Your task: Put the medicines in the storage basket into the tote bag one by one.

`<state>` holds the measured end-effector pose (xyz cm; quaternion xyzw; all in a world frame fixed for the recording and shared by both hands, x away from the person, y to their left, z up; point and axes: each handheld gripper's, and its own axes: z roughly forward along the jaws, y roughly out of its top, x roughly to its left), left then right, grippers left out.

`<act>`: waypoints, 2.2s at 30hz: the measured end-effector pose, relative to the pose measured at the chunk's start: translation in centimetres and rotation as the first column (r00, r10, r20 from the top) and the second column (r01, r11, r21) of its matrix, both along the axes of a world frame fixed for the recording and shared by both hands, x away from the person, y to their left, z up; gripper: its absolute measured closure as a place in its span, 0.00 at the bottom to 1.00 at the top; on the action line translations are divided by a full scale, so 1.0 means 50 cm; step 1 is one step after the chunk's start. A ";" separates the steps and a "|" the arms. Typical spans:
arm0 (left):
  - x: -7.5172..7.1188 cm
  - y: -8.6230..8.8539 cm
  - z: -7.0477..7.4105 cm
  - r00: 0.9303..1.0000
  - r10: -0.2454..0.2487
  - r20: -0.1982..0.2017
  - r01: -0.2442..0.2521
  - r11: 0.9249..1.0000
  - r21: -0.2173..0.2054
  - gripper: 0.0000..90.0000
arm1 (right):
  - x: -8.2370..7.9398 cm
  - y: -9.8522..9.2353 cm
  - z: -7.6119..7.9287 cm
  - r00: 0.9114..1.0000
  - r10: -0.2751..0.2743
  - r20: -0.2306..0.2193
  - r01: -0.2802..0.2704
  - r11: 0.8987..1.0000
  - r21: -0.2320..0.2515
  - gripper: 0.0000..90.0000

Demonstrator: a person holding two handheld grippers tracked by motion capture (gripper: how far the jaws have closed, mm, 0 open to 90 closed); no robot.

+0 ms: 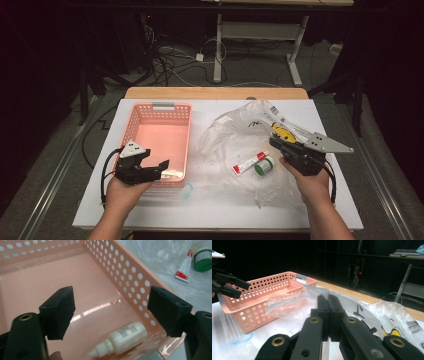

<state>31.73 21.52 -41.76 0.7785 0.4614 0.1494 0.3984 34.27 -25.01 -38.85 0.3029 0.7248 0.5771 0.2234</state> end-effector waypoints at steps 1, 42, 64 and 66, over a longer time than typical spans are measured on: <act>0.000 0.001 0.001 1.000 -0.008 -0.013 0.008 1.000 0.000 0.27 | 0.000 0.001 -0.001 1.000 -0.003 -0.006 0.003 1.000 0.001 1.00; 0.073 -0.070 0.000 0.836 0.005 -0.549 0.145 0.962 0.230 0.98 | 0.001 0.009 -0.003 1.000 0.009 -0.011 -0.009 1.000 0.002 1.00; 0.151 -0.056 0.008 0.910 0.031 -0.413 0.051 0.981 0.187 0.98 | 0.004 0.012 -0.004 1.000 0.011 -0.010 -0.011 1.000 -0.003 1.00; 0.149 -0.055 0.012 0.927 0.008 -0.376 0.062 0.983 0.174 0.98 | 0.004 0.012 -0.005 1.000 0.011 -0.010 -0.011 1.000 -0.004 1.00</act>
